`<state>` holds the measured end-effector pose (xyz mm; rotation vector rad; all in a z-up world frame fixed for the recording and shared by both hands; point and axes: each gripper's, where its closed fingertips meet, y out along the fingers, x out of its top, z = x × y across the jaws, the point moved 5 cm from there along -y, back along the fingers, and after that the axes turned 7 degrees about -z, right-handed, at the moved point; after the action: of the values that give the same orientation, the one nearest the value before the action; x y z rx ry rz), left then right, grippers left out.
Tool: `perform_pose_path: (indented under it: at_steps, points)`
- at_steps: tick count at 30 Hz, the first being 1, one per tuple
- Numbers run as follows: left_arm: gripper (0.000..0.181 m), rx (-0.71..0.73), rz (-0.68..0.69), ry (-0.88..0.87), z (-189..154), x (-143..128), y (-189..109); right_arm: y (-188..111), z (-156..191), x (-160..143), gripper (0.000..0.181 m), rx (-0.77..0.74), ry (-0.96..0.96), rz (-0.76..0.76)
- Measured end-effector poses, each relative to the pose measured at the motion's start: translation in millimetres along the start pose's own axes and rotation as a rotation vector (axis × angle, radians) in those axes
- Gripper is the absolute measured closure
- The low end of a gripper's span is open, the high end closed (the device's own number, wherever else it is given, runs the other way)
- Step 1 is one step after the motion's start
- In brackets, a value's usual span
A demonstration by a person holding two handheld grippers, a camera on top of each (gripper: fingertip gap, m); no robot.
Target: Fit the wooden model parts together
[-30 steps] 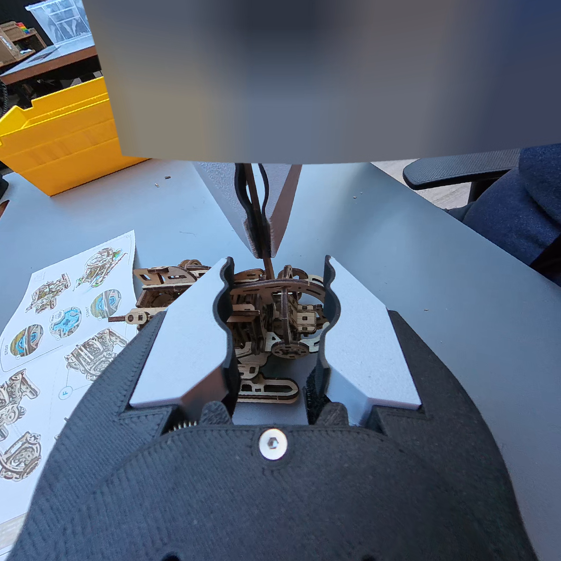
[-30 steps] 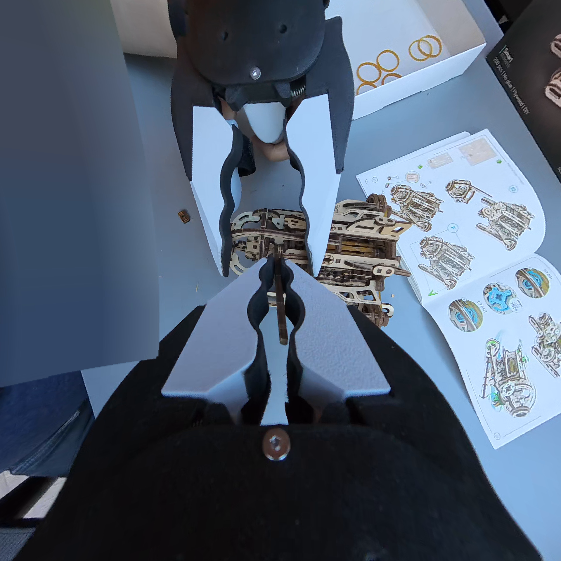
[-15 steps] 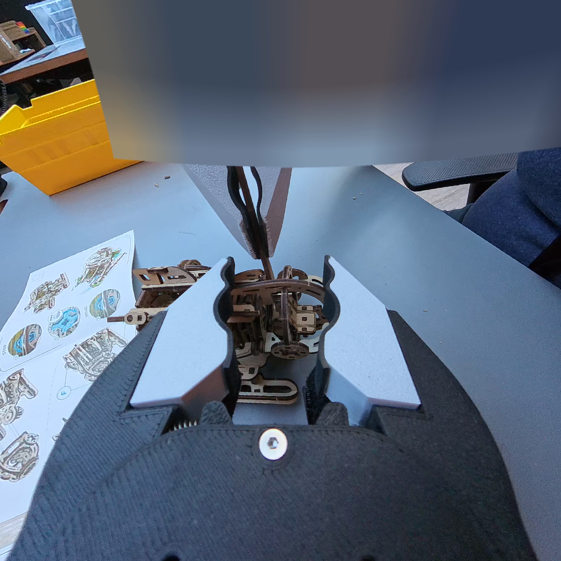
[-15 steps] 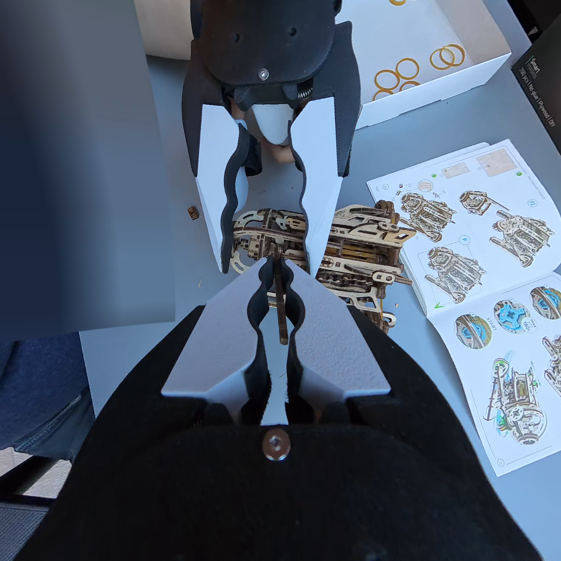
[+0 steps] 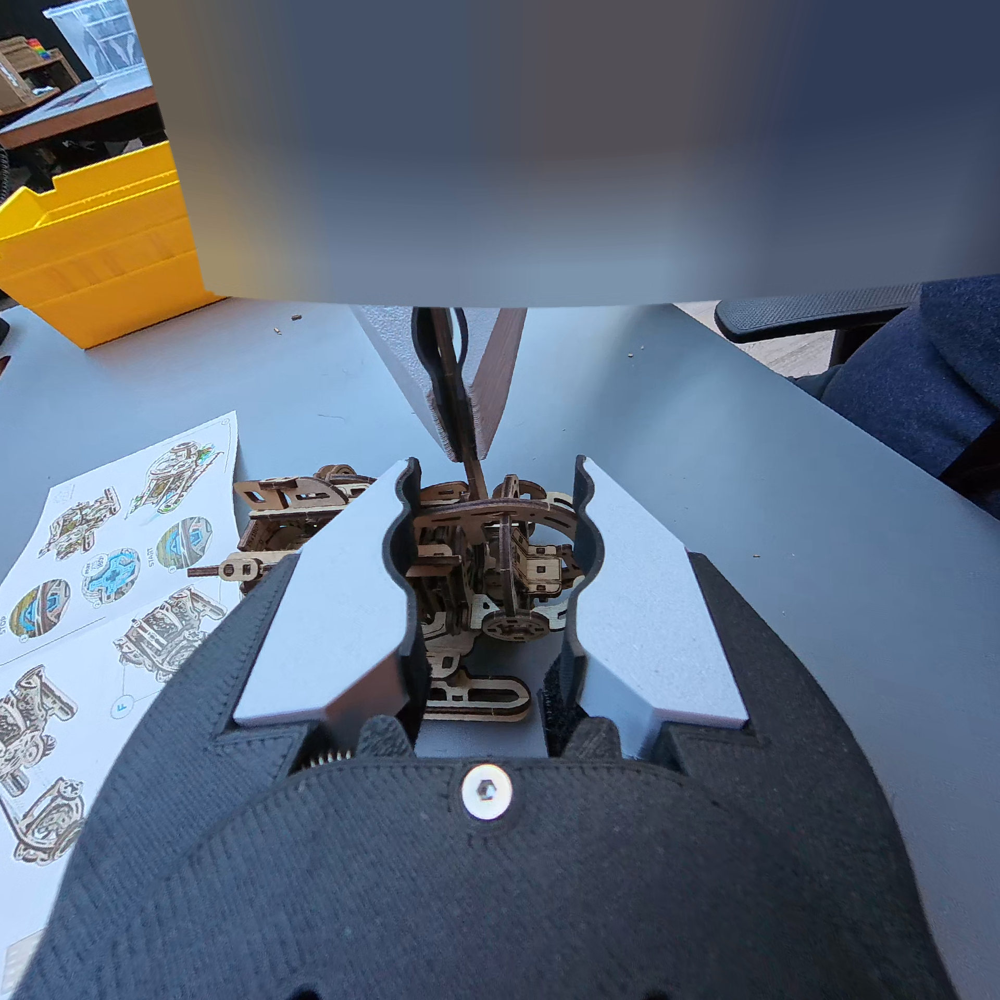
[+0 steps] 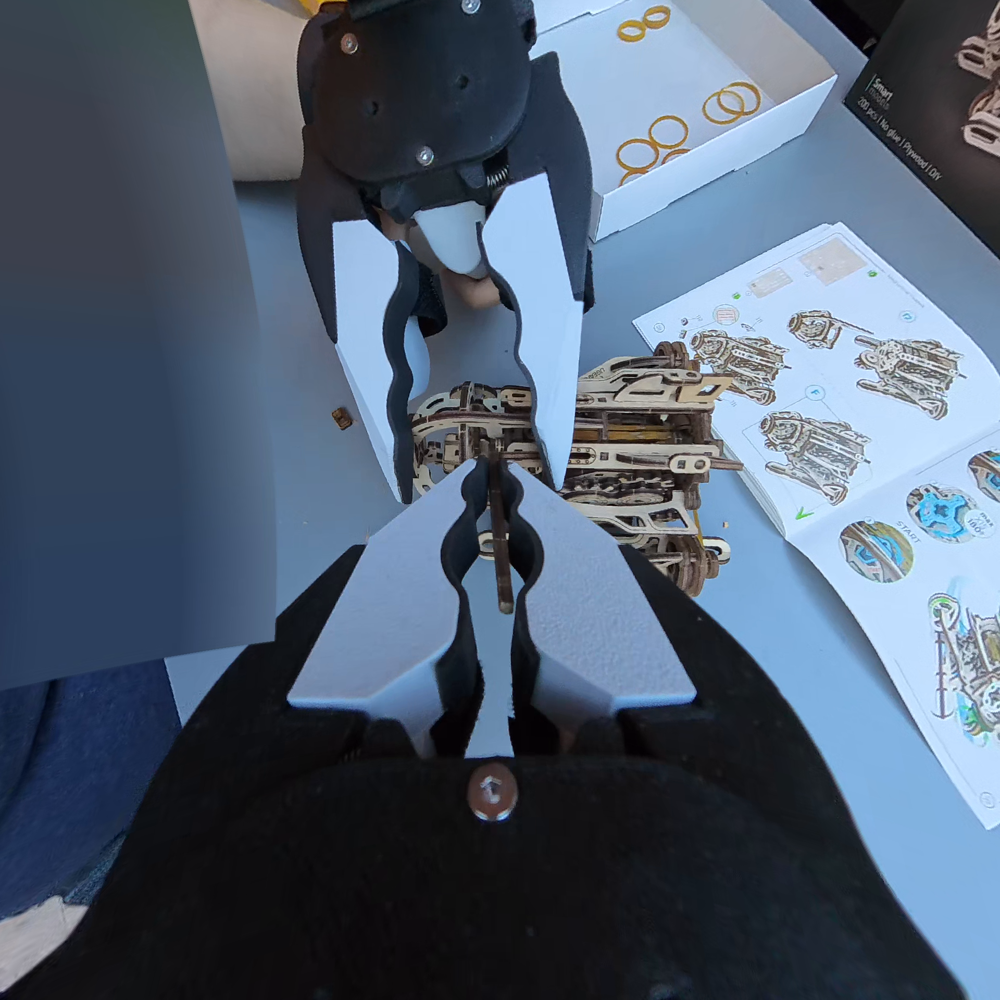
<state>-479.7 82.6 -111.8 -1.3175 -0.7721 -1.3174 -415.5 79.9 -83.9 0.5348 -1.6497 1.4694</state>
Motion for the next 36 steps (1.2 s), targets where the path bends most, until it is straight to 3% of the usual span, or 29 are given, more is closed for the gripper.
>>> perform_pose_path:
  at_steps: [9,21,36]
  points:
    - [0.126,0.001,-0.002,-0.005,0.3,0.3,0.2,1.1,-2.0,5.4,0.179,0.060,-0.142,0.105]
    - [0.126,0.004,-0.004,-0.006,0.7,0.4,0.7,0.1,-1.1,2.2,0.179,0.001,-0.031,0.045]
    - [0.127,0.002,-0.005,-0.008,0.3,0.5,1.3,1.1,-2.9,6.6,0.179,0.093,-0.233,0.150]
